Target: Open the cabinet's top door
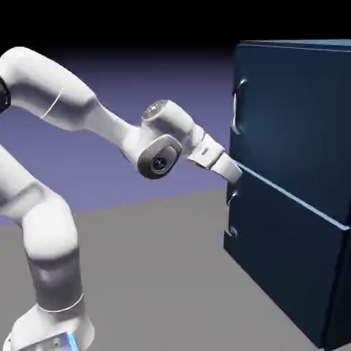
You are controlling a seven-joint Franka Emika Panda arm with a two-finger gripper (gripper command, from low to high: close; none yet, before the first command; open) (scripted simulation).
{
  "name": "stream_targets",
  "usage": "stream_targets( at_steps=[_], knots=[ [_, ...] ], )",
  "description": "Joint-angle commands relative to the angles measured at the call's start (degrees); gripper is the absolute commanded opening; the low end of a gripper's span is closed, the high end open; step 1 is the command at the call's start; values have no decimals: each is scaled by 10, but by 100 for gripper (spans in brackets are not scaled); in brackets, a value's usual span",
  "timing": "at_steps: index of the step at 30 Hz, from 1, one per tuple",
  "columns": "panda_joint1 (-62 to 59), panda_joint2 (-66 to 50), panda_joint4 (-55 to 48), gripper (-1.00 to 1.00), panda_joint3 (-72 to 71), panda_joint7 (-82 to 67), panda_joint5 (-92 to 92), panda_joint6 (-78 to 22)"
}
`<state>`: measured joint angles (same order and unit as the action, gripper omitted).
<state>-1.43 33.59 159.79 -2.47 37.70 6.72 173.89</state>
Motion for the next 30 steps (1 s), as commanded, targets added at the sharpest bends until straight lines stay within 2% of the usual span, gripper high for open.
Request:
stream_targets(
  at_steps=[1, 30],
  knots=[
    [-8, 3, -4, 0, -9, -18, 25, 0],
    [-235, 104, -135, 0, -274, -529, 748, -13]
  ],
)
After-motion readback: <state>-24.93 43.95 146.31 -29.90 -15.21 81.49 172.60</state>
